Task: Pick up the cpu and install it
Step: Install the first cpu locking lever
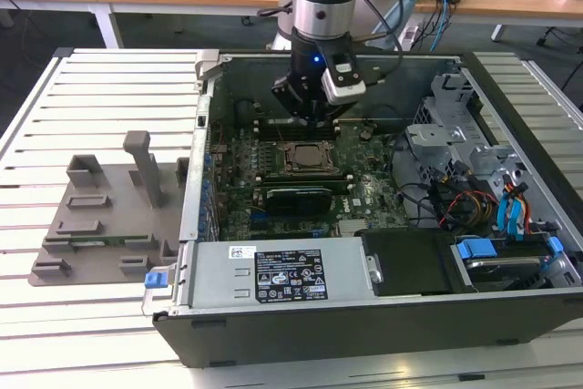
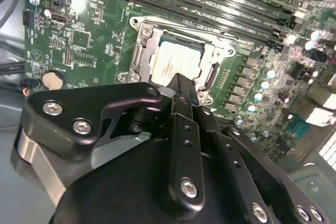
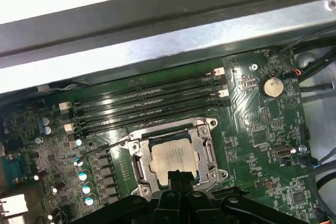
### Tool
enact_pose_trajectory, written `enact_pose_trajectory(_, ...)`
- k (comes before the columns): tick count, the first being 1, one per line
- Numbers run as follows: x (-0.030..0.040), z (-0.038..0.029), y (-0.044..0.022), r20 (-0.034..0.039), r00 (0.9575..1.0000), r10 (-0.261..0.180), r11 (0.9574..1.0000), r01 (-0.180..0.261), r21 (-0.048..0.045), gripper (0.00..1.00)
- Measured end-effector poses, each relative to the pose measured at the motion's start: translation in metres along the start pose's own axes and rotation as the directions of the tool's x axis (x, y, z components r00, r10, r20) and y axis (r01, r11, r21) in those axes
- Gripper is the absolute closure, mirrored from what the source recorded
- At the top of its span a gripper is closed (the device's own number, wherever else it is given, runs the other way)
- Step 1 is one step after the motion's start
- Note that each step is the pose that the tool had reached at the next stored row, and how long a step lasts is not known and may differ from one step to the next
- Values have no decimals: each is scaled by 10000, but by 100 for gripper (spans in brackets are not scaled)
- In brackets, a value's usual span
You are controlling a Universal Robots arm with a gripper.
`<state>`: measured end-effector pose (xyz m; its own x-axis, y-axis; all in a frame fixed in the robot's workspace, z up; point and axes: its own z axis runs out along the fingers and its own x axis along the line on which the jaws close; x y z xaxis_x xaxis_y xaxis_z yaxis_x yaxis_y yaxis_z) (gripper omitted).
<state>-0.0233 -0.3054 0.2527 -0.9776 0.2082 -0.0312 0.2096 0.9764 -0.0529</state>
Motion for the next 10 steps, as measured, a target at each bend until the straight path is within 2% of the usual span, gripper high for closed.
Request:
enact_pose_trajectory(3,0,0,0,39,9973,-733,9973,733,-22,89)
enact_pose_trajectory(5,0,0,0,56,9947,-1027,9947,1028,-29,89)
enact_pose_trajectory(8,0,0,0,99,9840,-1780,9840,1780,-47,89)
enact_pose_trajectory(10,0,0,0,104,9823,-1868,9824,1869,-49,89)
